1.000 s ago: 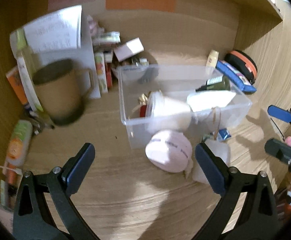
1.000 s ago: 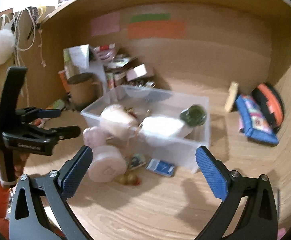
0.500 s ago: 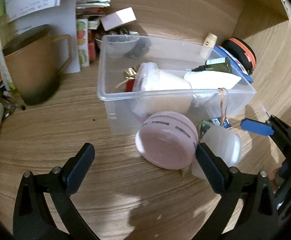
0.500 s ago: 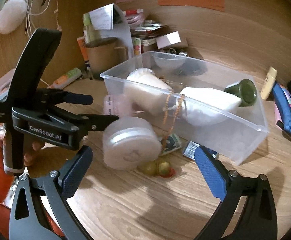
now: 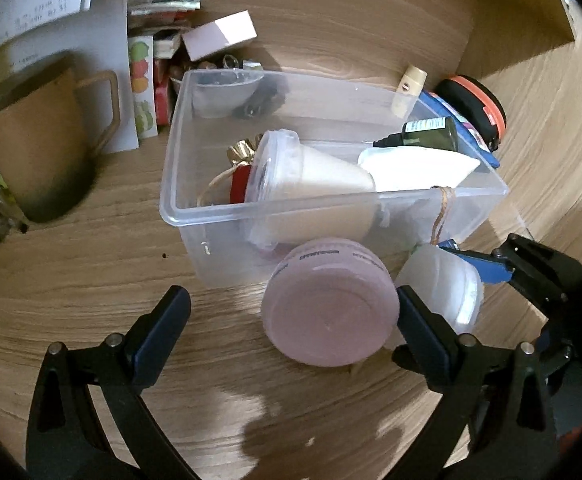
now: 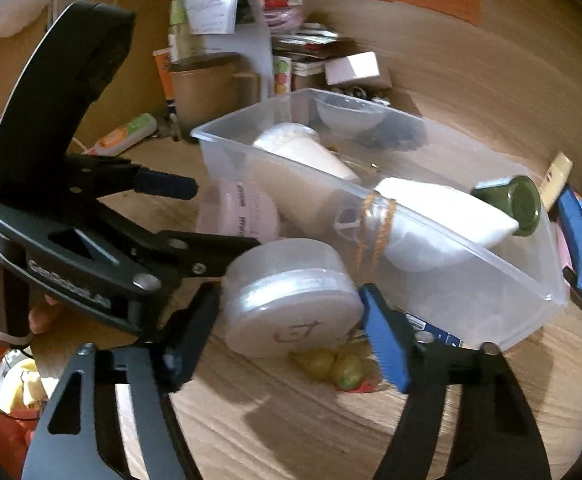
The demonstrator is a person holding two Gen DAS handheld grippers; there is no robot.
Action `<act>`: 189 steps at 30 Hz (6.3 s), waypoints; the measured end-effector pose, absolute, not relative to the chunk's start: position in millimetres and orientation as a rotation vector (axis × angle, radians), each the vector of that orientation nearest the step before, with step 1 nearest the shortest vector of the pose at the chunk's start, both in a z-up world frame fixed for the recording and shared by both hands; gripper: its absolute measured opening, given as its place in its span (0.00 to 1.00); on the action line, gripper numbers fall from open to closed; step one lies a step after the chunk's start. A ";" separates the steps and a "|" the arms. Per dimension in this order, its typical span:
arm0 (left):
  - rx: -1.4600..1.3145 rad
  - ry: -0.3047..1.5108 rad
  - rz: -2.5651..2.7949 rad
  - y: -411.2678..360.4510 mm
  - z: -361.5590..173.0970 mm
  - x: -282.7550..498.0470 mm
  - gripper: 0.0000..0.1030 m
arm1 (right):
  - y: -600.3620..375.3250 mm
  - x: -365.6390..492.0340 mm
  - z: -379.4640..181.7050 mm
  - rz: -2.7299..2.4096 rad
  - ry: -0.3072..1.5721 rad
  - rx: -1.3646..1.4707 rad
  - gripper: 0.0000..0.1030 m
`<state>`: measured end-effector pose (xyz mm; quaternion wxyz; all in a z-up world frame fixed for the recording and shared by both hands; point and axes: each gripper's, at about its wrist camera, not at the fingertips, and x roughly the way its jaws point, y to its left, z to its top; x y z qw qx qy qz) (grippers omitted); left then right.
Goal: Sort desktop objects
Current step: 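Grasp the pink round jar with left tool while right tool grasps white round jar, then carry both jars over the box and lower them inside, then open both tools to release the jars into the box, then withdraw both tools and move the right tool toward the gourd ornament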
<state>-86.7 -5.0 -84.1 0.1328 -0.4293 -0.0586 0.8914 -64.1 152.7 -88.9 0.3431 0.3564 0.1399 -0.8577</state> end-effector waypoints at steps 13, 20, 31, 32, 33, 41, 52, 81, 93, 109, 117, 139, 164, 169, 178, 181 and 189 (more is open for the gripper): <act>-1.279 -0.094 2.569 8.9 -95.4 -88.2 0.62 | 174.4 -47.3 -77.0 -2.247 0.284 0.917 0.64; -1.274 -0.147 2.606 -5.7 -91.8 -77.5 0.62 | 191.4 -34.5 -58.7 -2.288 0.230 0.871 0.64; -1.201 -0.137 2.716 -23.0 -72.4 -56.2 0.62 | 210.0 -36.7 -30.4 -2.364 0.164 0.800 0.64; -1.194 -0.138 2.721 -23.9 -69.7 -55.4 0.62 | 210.2 -37.2 -26.9 -2.370 0.164 0.786 0.64; -1.183 -0.141 2.728 -25.1 -65.7 -54.5 0.62 | 211.0 -37.7 -24.4 -2.375 0.162 0.776 0.64; -1.051 -0.131 2.782 -29.3 -27.4 -47.5 0.62 | 218.1 -49.3 -4.2 -2.406 0.125 0.704 0.64; -0.950 -0.069 2.803 -17.1 5.0 -68.8 0.62 | 215.3 -80.2 11.2 -2.430 0.116 0.656 0.64; -1.114 -0.031 2.733 -7.3 -24.3 -183.2 0.62 | 158.4 -186.7 -40.3 -2.350 0.248 0.907 0.64; -1.161 0.038 2.719 1.3 -39.2 -195.0 0.62 | 158.3 -184.8 -50.0 -2.336 0.278 0.943 0.64; -1.179 0.101 2.685 14.2 -48.0 -192.4 0.62 | 154.5 -179.7 -58.2 -2.337 0.337 0.963 0.64; -1.136 0.066 2.721 9.6 -40.8 -185.8 0.75 | 157.2 -176.6 -50.1 -2.377 0.307 0.913 0.79; -1.004 0.029 2.864 -16.1 0.1 -137.4 0.93 | 178.7 -130.1 2.3 -2.520 0.313 0.700 0.96; -0.961 0.229 2.901 11.1 -23.2 -44.3 0.98 | 229.0 -50.8 -22.8 -2.593 0.298 0.782 1.00; -0.994 0.252 2.839 20.5 -45.0 -39.7 0.98 | 229.4 -44.2 -41.8 -2.534 0.292 0.860 1.00; -1.063 0.227 2.728 30.9 -74.2 -43.2 0.92 | 213.2 -40.5 -78.8 -2.396 0.258 0.995 0.81; -1.085 0.228 2.693 33.6 -78.3 -45.4 0.76 | 208.2 -44.2 -86.5 -2.359 0.258 1.035 0.74; -1.117 0.240 2.609 41.6 -83.8 -52.4 0.64 | 195.1 -51.9 -95.6 -2.301 0.304 1.080 0.57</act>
